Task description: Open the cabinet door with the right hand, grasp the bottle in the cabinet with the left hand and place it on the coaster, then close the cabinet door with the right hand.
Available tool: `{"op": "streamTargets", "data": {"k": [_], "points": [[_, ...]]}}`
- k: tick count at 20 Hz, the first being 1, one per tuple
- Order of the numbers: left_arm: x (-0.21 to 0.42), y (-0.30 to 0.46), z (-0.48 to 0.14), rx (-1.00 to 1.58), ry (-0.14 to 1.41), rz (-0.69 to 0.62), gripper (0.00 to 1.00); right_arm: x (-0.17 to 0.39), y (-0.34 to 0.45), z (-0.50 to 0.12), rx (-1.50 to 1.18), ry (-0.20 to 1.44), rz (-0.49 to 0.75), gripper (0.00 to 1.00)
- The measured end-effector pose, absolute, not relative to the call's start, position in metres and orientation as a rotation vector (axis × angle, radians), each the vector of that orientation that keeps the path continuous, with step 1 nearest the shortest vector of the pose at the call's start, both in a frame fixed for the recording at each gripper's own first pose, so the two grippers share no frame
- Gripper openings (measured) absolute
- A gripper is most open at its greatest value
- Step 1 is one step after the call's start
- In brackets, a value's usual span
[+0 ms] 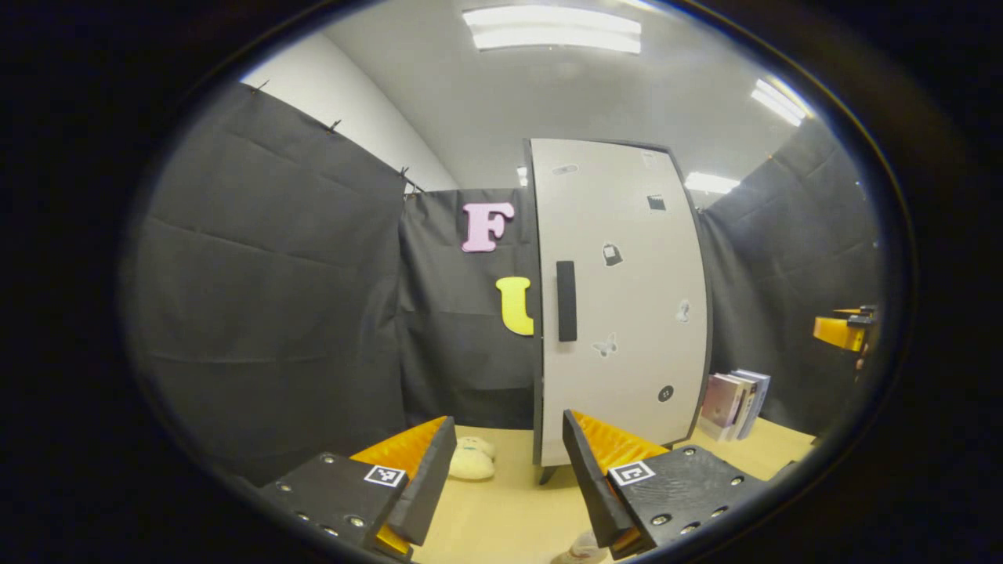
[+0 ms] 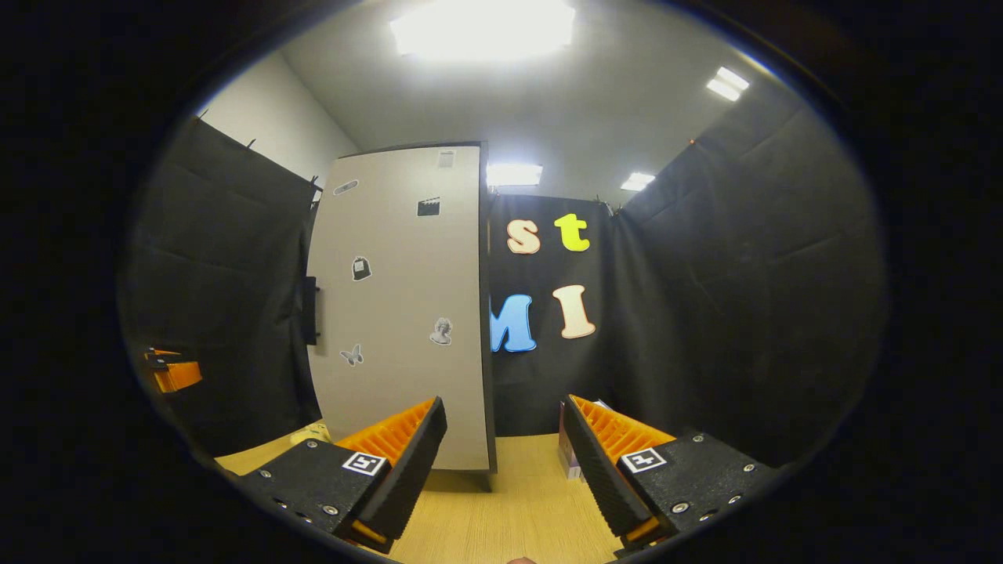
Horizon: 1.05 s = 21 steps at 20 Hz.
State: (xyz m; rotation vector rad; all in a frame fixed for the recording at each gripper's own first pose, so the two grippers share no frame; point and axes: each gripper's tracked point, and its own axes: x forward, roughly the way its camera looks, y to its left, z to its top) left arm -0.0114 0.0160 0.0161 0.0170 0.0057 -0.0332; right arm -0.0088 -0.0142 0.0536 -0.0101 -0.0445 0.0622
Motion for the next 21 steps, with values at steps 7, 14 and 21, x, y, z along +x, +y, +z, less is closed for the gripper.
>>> {"op": "streamTargets", "data": {"k": [7,14,21], "points": [[-0.0116,0.0161,0.0201,0.019,-0.008,-0.028,0.84,-0.0102,-0.0153,0.0554,-0.014,-0.049,0.055,0.93],[-0.0118,0.0161,0.0220,0.032,-0.015,-0.026,0.72,-0.0092,-0.0142,0.0565,-0.016,-0.053,0.055,0.93],[-0.0113,0.0163,0.0239,0.038,-0.021,-0.022,0.73,-0.0055,-0.0140,0.0576,-0.013,-0.063,0.050,0.93]]}}
